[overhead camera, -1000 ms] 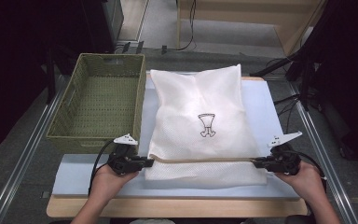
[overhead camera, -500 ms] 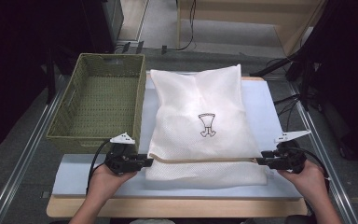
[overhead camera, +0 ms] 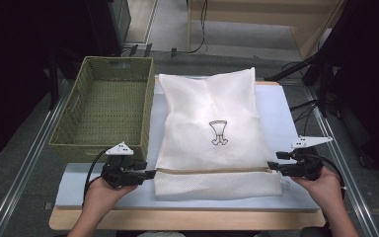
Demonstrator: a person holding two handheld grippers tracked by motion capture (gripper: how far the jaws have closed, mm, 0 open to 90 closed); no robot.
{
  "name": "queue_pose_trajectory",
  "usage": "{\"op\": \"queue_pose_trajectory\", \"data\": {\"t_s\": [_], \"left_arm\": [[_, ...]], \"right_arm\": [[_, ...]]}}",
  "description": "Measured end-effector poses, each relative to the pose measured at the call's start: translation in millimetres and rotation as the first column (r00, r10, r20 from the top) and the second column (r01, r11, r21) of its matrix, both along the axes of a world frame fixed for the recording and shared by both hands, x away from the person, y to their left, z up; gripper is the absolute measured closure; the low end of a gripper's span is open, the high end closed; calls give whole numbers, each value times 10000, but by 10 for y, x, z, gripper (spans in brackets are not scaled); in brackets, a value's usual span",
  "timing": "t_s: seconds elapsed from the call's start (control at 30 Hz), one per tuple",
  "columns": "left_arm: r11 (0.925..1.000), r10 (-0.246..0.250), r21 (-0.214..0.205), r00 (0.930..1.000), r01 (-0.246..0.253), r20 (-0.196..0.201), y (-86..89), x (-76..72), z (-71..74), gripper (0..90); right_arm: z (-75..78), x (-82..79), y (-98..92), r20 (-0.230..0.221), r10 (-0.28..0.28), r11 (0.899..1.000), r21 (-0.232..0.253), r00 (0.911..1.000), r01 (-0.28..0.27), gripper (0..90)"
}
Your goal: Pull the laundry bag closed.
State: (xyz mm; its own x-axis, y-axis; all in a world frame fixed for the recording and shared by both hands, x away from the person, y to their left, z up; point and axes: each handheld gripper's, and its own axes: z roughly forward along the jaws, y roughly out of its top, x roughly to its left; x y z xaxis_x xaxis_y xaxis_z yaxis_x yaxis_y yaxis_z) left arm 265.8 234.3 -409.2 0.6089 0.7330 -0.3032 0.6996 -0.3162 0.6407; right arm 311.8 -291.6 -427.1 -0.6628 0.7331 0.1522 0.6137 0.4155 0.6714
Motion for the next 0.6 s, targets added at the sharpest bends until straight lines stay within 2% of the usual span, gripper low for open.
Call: {"op": "queue_pose_trajectory", "data": {"t_s": [0.13,0.27,0.43,0.6], "left_arm": [[9999,159,-43,9999,-159,60,60,-35,-5,409],[9996,275,-91,9995,-274,156,111,-53,-12,390],[9994,308,-192,9991,-302,280,145,-63,-34,382],[9989,403,-271,9984,-392,400,146,-82,-36,359]], "right_arm": [[-19,33,6,238,27,9999,97,9997,-29,401],[-34,87,-26,362,-378,9989,293,9986,367,384],[-60,157,-72,250,-1041,9933,533,9942,1027,364],[-101,215,-49,111,-1178,9924,361,9930,1174,357]]}}
